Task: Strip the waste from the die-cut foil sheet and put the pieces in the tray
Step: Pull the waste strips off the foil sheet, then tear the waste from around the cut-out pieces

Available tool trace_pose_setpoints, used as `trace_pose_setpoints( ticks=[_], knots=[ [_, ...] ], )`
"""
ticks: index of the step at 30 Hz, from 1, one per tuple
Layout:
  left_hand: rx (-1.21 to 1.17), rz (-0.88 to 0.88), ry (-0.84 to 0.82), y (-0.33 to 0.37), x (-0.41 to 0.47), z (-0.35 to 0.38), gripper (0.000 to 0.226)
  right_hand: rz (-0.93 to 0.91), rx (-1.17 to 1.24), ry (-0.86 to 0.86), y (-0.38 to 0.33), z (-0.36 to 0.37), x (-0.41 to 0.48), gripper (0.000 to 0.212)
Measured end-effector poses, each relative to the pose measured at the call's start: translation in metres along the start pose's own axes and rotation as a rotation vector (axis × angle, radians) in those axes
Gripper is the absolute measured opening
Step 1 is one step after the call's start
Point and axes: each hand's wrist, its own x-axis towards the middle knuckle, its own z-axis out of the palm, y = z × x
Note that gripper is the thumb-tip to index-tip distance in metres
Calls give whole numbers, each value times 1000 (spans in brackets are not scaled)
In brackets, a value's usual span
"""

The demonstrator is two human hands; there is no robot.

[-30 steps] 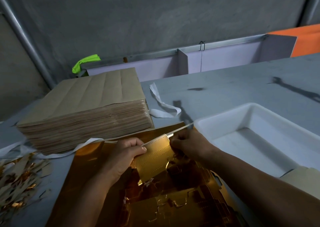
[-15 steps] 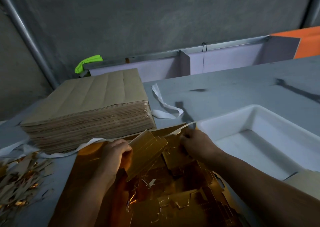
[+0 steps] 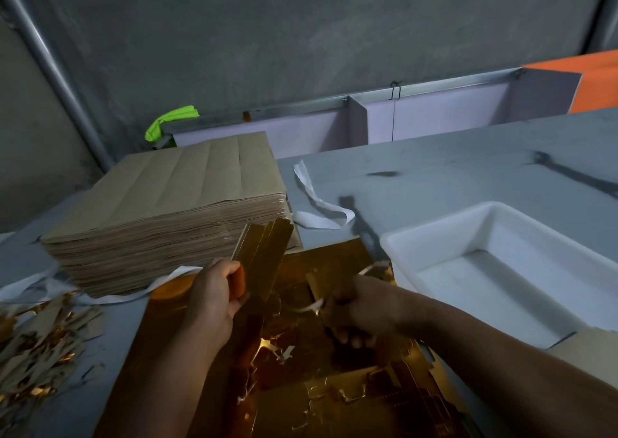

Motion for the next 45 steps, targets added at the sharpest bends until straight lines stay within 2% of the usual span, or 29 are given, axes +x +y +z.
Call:
trace_pose_setpoints(
  ticks=[5, 11, 15, 18, 23, 27, 32, 35, 39, 45],
  knots=[
    [93, -8, -154, 8, -4, 17, 13, -57, -36, -200, -5, 1, -7, 18],
    [277, 44, -272, 6, -17, 44, 41, -31, -110, -371, -10, 0, -12, 20],
    [372, 38, -343, -3, -24, 56, 51, -6, -135, -440, -11, 0, -14, 18],
    [428, 46, -356, -12, -27, 60, 51, 7, -159, -460, -12, -1, -14, 11],
    [527, 26, -355, -22, -28, 67, 41, 25, -161, -453, -13, -2, -15, 25],
    [622, -27, -413, -26, -29, 66, 55, 25, -166, -462, -13, -1, -14, 29],
    [870, 27, -473, -28, -32, 66, 56, 54, -166, -503, -13, -1, -13, 31],
    [1043, 69, -502, -29, -35, 68, 69, 67, -175, -522, -12, 0, -12, 32],
    [1276, 152, -458, -31, -37, 72, 86, 80, -180, -537, -11, 0, -11, 32],
    [1340, 276, -431, -45, -38, 79, 84, 65, -183, -522, -8, 1, -11, 31]
  ],
)
